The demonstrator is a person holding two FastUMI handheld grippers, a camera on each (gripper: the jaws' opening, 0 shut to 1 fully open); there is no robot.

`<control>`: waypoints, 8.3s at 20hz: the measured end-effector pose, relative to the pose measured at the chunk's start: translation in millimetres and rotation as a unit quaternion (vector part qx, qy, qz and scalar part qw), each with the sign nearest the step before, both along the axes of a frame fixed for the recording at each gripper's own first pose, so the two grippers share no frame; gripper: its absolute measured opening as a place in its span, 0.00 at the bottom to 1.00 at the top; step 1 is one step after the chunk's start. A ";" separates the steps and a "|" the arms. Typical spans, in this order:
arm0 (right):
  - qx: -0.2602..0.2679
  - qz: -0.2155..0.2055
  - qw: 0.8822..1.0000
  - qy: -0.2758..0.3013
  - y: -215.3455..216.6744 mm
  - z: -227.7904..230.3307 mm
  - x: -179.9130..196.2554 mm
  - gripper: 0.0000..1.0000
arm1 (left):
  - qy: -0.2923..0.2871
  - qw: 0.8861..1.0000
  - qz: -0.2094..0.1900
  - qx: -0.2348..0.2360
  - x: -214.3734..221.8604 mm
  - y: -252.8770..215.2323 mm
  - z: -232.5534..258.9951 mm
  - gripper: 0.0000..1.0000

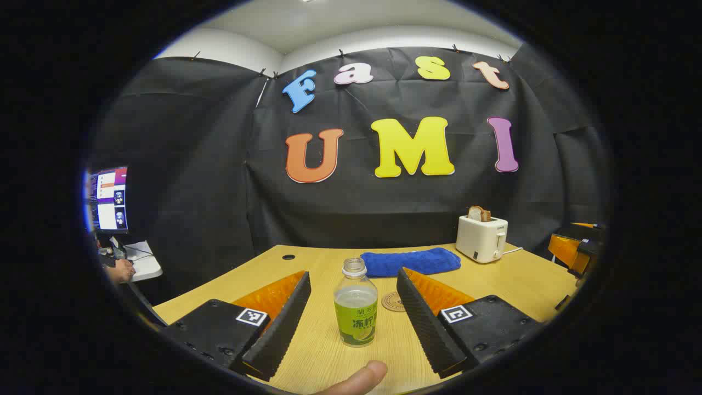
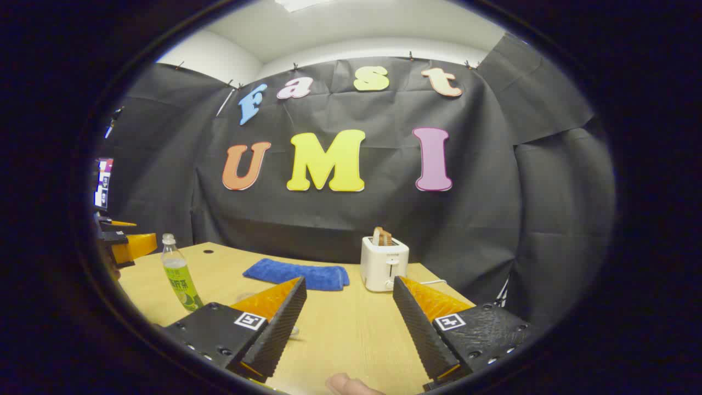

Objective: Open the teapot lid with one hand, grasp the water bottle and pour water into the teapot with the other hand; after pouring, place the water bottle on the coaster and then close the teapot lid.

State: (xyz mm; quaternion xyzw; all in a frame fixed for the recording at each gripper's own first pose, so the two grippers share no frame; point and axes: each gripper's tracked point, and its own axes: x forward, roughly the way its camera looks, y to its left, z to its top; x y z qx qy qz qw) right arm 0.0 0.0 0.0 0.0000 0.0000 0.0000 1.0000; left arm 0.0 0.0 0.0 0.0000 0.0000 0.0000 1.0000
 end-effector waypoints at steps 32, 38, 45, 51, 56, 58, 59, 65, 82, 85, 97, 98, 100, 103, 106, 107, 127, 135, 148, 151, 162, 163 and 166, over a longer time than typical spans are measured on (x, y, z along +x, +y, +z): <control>-0.009 0.102 0.995 0.020 94.3 -54.7 41.9 0.95 | 0.016 1.000 0.002 -0.008 10.6 8.9 -10.0 0.99; -0.013 0.117 0.991 0.066 123.9 -102.0 69.8 0.92 | 0.026 1.000 0.001 -0.004 16.8 11.2 -18.9 0.99; -0.002 0.181 0.979 0.091 154.5 -123.5 78.0 0.53 | 0.034 0.999 -0.006 -0.003 19.3 9.9 -24.7 0.99; 0.002 0.173 0.981 0.086 146.8 -125.1 89.2 0.17 | 0.034 0.999 -0.018 -0.010 21.7 8.8 -27.0 0.99; -0.018 0.179 0.981 0.073 153.9 -109.6 83.6 0.01 | 0.032 0.997 -0.059 -0.044 28.0 3.3 -31.0 0.99; -0.016 0.188 0.981 0.039 155.1 -90.9 80.5 0.00 | 0.033 0.996 -0.067 -0.046 29.4 3.2 -34.5 0.99; -0.016 0.188 0.982 0.022 152.6 -76.1 77.2 0.00 | 0.033 0.996 -0.070 -0.044 30.6 2.7 -35.8 0.99; 0.017 0.183 0.983 -0.027 124.0 -16.8 37.6 0.00 | -0.006 0.995 -0.092 -0.034 35.4 -4.7 -35.9 0.99; 0.039 0.108 0.993 0.009 24.6 -23.4 21.1 0.00 | -0.023 0.997 -0.063 -0.040 73.6 -5.3 -96.9 0.99; 0.041 0.105 0.994 0.014 22.1 -27.1 24.4 0.00 | -0.017 0.997 -0.074 -0.024 75.1 -14.1 -101.6 0.96; 0.040 0.086 0.995 0.027 4.3 -34.3 29.7 0.00 | -0.018 0.996 -0.055 0.073 68.5 -24.9 -65.7 0.78; 0.040 0.083 0.995 0.026 0.6 -33.4 30.0 0.00 | -0.015 0.995 -0.062 0.081 66.6 -31.4 -65.5 0.78; 0.044 0.082 0.995 0.026 -4.3 -33.4 32.0 0.00 | -0.006 0.991 -0.073 0.112 61.8 -42.5 -64.6 0.78; 0.041 0.065 0.997 0.028 -20.2 -37.0 36.7 0.00 | 0.017 0.982 -0.080 0.171 62.3 -54.9 -71.4 0.77; 0.047 0.057 0.997 0.029 -30.0 -35.3 38.5 0.00 | 0.054 0.964 -0.085 0.244 63.1 -60.7 -86.9 0.77; 0.048 0.055 0.997 0.029 -32.9 -35.5 37.6 0.00 | 0.062 0.956 -0.082 0.274 64.1 -60.7 -91.8 0.77; 0.028 0.032 0.998 0.042 -52.4 -43.6 42.9 0.00 | 0.108 0.702 -0.088 0.699 75.7 -89.4 -103.5 0.76; 0.030 0.020 0.999 0.033 -67.0 -36.2 40.0 0.00 | 0.097 0.621 -0.079 0.774 61.3 -102.2 -90.7 0.76; 0.037 0.027 0.998 0.032 -65.9 -32.1 37.0 0.00 | 0.107 0.542 -0.058 0.832 62.7 -117.0 -74.4 0.76; 0.036 0.026 0.999 0.031 -67.9 -32.1 36.8 0.00 | 0.111 0.527 -0.052 0.841 64.8 -116.7 -69.1 0.76; 0.051 0.025 0.998 0.040 -76.8 -36.6 39.2 0.00 | 0.110 0.473 -0.044 0.873 63.3 -126.5 -59.8 0.76; 0.051 0.025 0.998 0.039 -77.4 -36.0 39.2 0.00 | 0.109 0.470 -0.045 0.875 63.4 -128.4 -60.2 0.76; 0.050 0.026 0.998 0.037 -75.5 -34.4 38.9 0.00 | 0.103 0.463 -0.046 0.879 60.4 -134.4 -60.4 0.73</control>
